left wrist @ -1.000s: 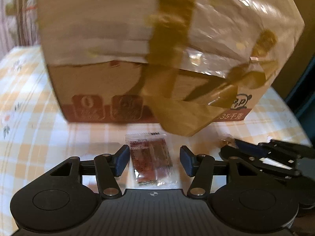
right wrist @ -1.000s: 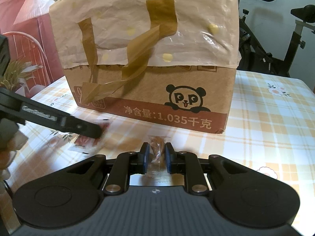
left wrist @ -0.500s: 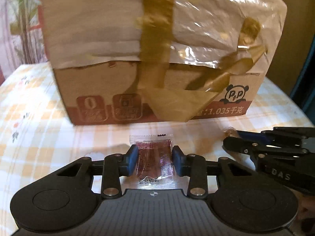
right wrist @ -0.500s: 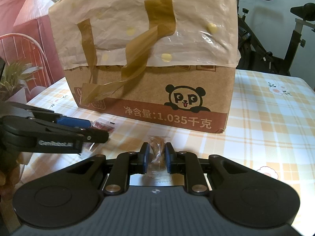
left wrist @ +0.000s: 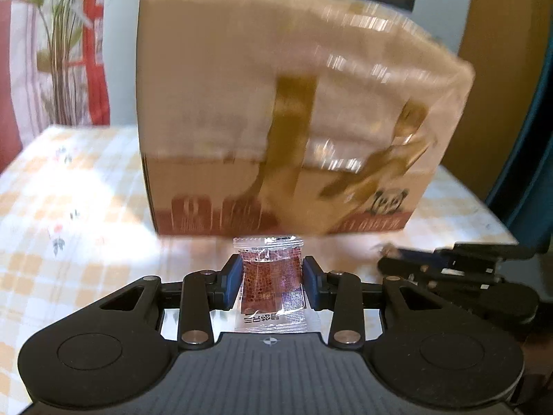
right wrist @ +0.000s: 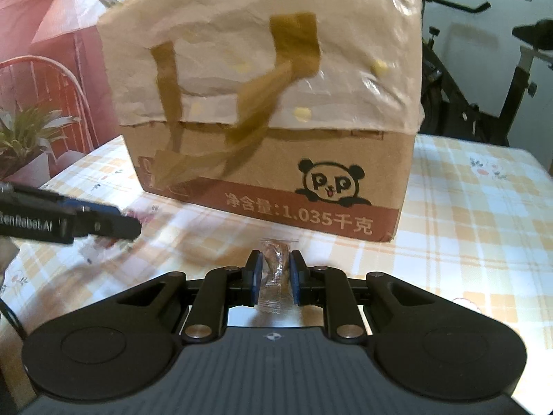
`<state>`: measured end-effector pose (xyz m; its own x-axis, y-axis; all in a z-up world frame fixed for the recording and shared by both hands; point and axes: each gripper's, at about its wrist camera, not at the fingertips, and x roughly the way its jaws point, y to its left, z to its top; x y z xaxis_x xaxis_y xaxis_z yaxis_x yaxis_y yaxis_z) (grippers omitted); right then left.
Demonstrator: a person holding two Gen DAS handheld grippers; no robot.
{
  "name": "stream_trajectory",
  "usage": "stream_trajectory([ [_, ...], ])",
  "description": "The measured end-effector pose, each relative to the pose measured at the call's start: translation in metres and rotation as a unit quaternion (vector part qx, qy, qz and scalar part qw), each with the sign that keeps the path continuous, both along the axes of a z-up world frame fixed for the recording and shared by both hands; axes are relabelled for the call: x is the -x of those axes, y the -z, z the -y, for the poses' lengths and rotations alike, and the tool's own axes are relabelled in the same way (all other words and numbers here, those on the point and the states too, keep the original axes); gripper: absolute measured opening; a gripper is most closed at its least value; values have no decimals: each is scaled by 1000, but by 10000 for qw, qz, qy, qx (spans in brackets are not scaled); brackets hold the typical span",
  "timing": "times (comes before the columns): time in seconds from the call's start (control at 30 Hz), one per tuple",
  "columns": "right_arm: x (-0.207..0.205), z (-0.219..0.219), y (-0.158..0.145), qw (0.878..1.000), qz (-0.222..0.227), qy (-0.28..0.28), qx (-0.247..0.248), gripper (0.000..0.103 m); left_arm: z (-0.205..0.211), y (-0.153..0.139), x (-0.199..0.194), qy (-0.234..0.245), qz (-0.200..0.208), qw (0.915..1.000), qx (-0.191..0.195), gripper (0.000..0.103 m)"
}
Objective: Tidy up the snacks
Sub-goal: 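Lift the brown and clear packets and carry both over the box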
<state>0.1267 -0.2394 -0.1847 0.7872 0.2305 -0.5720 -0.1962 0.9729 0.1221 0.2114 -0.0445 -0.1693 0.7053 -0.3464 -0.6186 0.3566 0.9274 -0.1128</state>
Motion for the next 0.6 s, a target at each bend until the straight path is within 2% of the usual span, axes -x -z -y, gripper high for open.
stream_trajectory([
  [0.17,16,-4,-30,9994,289,-167,-114,18,-8,-45,10,153,609,9978,227,40],
  [0.33,22,-9,-82,9944,967,-395,-167,18,-13,-96,10,216,1297,9903,458,40],
  [0.5,8,-14,-129,9866,1521,-560,-161,18,-10,-136,-9,178,1870,9807,550,40],
  [0.6,-9,-13,-150,9841,1688,-536,-140,18,0,-152,-33,139,2058,9767,595,40],
])
